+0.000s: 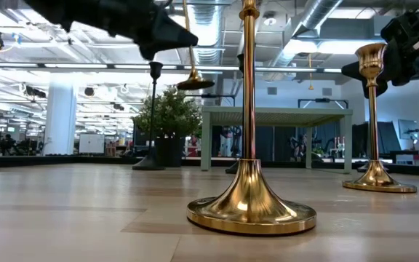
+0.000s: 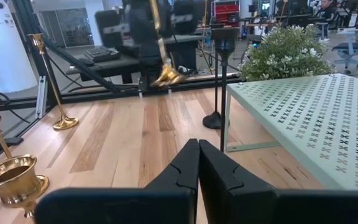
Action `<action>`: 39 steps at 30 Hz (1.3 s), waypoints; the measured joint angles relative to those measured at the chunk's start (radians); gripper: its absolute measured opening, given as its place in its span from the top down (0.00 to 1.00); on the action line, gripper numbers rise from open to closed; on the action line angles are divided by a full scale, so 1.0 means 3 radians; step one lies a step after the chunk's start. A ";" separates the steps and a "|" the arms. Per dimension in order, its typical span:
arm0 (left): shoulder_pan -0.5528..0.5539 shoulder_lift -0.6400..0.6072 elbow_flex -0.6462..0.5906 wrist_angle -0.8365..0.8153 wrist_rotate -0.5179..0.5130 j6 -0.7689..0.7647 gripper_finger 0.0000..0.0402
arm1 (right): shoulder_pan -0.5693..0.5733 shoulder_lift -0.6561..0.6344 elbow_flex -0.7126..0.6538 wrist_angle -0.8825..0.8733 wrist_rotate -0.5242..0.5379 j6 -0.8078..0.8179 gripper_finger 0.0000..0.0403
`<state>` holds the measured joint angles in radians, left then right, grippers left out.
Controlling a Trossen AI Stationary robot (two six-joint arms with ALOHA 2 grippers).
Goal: Pick & Place candle stick holders
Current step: Put the gold candle holder on the shelf
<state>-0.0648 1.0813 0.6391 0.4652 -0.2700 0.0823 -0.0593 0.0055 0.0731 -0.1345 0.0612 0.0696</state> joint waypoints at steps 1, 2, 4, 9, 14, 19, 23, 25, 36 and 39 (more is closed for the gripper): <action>0.0048 0.0000 0.0063 -0.0048 -0.0001 0.0061 0.94 | 0.0000 0.0000 -0.0001 -0.0001 0.0000 -0.0001 1.00; 0.0098 0.0000 0.0131 -0.0109 0.0000 0.0109 0.94 | 0.0000 0.0000 -0.0001 -0.0001 0.0000 -0.0001 1.00; 0.0212 0.0000 0.0272 -0.0253 0.0002 0.0176 0.94 | 0.0000 0.0000 0.0000 -0.0001 0.0000 0.0000 1.00; 0.0565 0.0000 0.0569 -0.0504 0.0000 0.0280 0.94 | 0.0000 0.0000 -0.0001 -0.0003 0.0000 -0.0001 1.00; 0.0945 0.0000 0.0763 -0.0504 0.0002 0.0348 0.94 | 0.0000 0.0000 -0.0001 -0.0008 0.0000 -0.0001 1.00; 0.1298 0.0037 0.0950 -0.0481 0.0195 0.0344 0.94 | 0.0000 0.0000 -0.0001 -0.0042 0.0000 -0.0001 1.00; 0.1509 0.0213 0.1134 -0.0500 0.0527 0.0320 0.94 | 0.0000 0.0000 0.0000 -0.0051 0.0000 -0.0003 1.00; 0.1583 0.0346 0.1257 -0.0491 0.0685 0.0311 0.94 | -0.0001 0.0000 -0.0001 -0.0051 0.0002 -0.0002 1.00; 0.1845 0.1133 0.1884 -0.0487 0.0897 0.0328 0.94 | 0.0000 0.0000 -0.0001 -0.0051 0.0011 0.0000 1.00; 0.1943 0.1285 0.1980 -0.0483 0.0935 0.0315 0.94 | 0.0000 0.0000 -0.0001 -0.0051 0.0011 0.0000 1.00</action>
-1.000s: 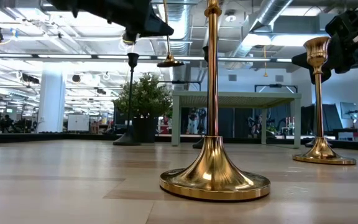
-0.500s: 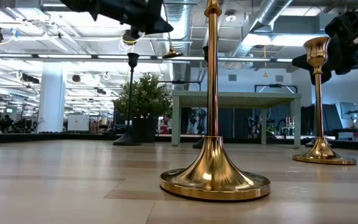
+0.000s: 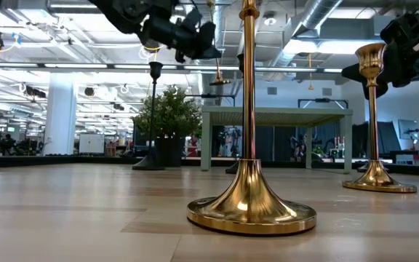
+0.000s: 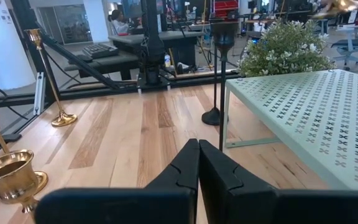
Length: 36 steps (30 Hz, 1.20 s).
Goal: Pick & Place candle stick holders
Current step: Put the gold candle holder on the shelf
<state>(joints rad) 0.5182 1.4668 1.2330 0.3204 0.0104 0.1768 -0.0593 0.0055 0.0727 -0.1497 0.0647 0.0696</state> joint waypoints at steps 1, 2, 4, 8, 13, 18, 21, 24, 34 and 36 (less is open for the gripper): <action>0.0032 0.0052 0.0023 0.0001 0.0055 -0.0020 0.94 | 0.0000 0.0000 0.0000 0.0000 0.0000 0.0000 1.00; 0.0068 0.0104 0.0041 -0.0001 0.0120 -0.0078 0.94 | 0.0000 0.0000 0.0000 0.0000 0.0000 0.0000 1.00; 0.0143 0.0186 0.0063 -0.0022 0.0278 -0.0241 0.94 | 0.0000 0.0000 0.0001 0.0000 0.0000 0.0000 1.00; 0.0270 0.0291 0.0095 -0.0021 0.0526 -0.0430 0.94 | 0.0000 0.0000 0.0000 0.0000 0.0000 0.0000 1.00; 0.0338 0.0339 0.0098 -0.0037 0.0614 -0.0478 0.95 | 0.0000 0.0000 0.0001 0.0000 0.0000 -0.0001 1.00; 0.0329 0.0362 0.0101 -0.0044 0.0761 -0.0521 0.95 | 0.0000 0.0000 0.0001 0.0000 0.0049 -0.0001 1.00; 0.0278 0.0360 0.0101 -0.0042 0.0766 -0.0520 0.95 | 0.0000 0.0000 0.0001 0.0000 0.0050 -0.0002 1.00; 0.0235 0.0360 0.0101 -0.0053 0.0767 -0.0519 0.95 | 0.0000 0.0000 0.0000 -0.0001 0.0050 -0.0002 1.00; 0.0181 0.0398 0.0098 -0.0118 0.0517 -0.0354 0.95 | -0.0001 0.0000 0.0001 -0.0025 0.0051 -0.0003 1.00; 0.0181 0.0412 0.0098 -0.0123 0.0515 -0.0355 0.95 | 0.0000 0.0000 0.0000 -0.0040 0.0051 -0.0004 1.00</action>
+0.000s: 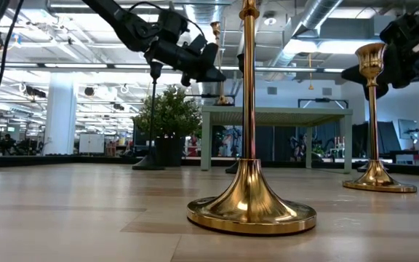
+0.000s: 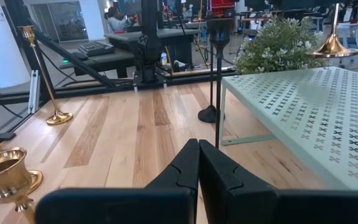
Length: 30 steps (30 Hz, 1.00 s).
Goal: Pick & Place candle stick holders
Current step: Put the gold candle holder on the shelf
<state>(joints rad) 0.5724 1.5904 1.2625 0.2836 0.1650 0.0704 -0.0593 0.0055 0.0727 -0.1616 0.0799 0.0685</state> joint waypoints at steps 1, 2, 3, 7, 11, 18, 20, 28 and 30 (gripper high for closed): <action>-0.0005 0.0018 0.0000 0.0010 0.0000 0.0000 0.95 | -0.0001 0.0000 0.0001 -0.0009 0.0000 0.0000 1.00; -0.0016 0.0034 0.0000 0.0033 0.0000 0.0000 0.95 | -0.0001 0.0000 0.0000 -0.0018 0.0000 0.0000 1.00; -0.0019 0.0042 0.0000 0.0026 0.0000 0.0000 0.95 | 0.0000 0.0000 0.0001 -0.0022 0.0000 0.0000 1.00; -0.0053 0.0121 0.0003 0.0071 -0.0006 0.0002 0.95 | 0.0000 0.0000 0.0001 -0.0023 0.0001 -0.0001 1.00; -0.0054 0.0224 0.0001 0.0087 -0.0064 0.0010 0.95 | 0.0000 0.0000 0.0001 -0.0025 0.0011 0.0000 1.00; -0.0053 0.0259 0.0001 0.0127 -0.0079 0.0008 0.95 | 0.0000 0.0000 0.0001 -0.0030 0.0011 0.0000 1.00; -0.0053 0.0259 0.0001 0.0125 -0.0079 0.0007 0.94 | 0.0000 0.0000 0.0001 -0.0032 0.0012 0.0000 1.00; -0.0053 0.0260 -0.0001 0.0104 -0.0076 0.0009 0.85 | -0.0001 0.0000 0.0001 -0.0033 0.0011 -0.0001 1.00; -0.0053 0.0260 -0.0001 0.0129 -0.0077 0.0010 0.83 | 0.0000 0.0000 0.0001 -0.0033 0.0011 0.0000 1.00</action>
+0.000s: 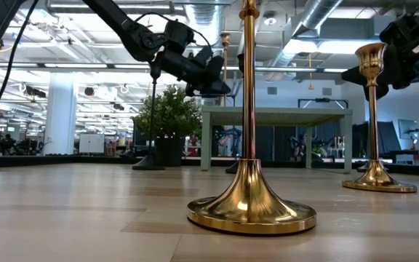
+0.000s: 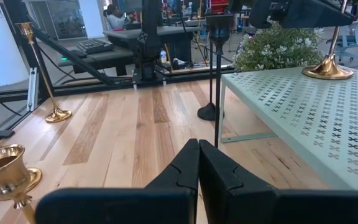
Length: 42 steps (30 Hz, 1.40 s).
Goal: Pick & Place candle stick holders
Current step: Put the gold candle holder on the shelf
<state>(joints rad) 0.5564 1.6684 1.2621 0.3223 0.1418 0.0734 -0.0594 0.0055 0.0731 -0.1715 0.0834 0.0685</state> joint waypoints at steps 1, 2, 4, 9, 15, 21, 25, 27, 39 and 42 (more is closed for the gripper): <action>0.0000 0.0000 0.0000 0.0011 -0.0006 0.0000 0.82 | 0.0000 0.0000 0.0000 -0.0001 0.0000 0.0000 1.00; 0.0000 0.0000 0.0000 0.0035 -0.0028 0.0000 0.80 | 0.0000 0.0000 0.0000 -0.0001 0.0000 0.0000 1.00; 0.0000 0.0000 0.0000 0.0080 -0.0068 0.0000 0.78 | 0.0000 0.0000 0.0000 -0.0001 0.0000 0.0000 1.00; 0.0000 0.0000 0.0000 0.0110 -0.0086 0.0000 0.68 | 0.0000 0.0000 0.0000 -0.0001 0.0000 0.0000 1.00; 0.0000 0.0000 0.0000 0.0123 -0.0085 0.0000 0.55 | 0.0000 0.0000 0.0000 -0.0001 0.0000 0.0000 1.00; 0.0000 -0.0134 -0.0004 0.0073 -0.0084 0.0000 0.47 | 0.0000 0.0000 0.0000 -0.0001 -0.0001 0.0001 1.00; -0.0006 -0.0287 -0.0004 -0.0050 -0.0074 0.0000 0.46 | 0.0000 0.0000 0.0000 -0.0001 -0.0001 0.0001 1.00; -0.0006 -0.0370 -0.0004 -0.0151 -0.0047 0.0000 0.47 | 0.0000 0.0000 0.0000 -0.0001 -0.0001 0.0001 1.00; -0.0128 -0.0885 -0.0006 -0.0717 -0.0044 -0.0010 0.47 | 0.0000 0.0000 0.0000 -0.0001 -0.0005 0.0010 1.00; -0.0215 -0.1019 -0.0006 -0.0896 -0.0043 -0.0010 0.49 | 0.0002 0.0000 0.0000 -0.0002 -0.0013 0.0048 1.00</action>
<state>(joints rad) 0.4919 1.3626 1.2602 0.0535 0.1288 0.0704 -0.0589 0.0055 0.0731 -0.1721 0.0794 0.0828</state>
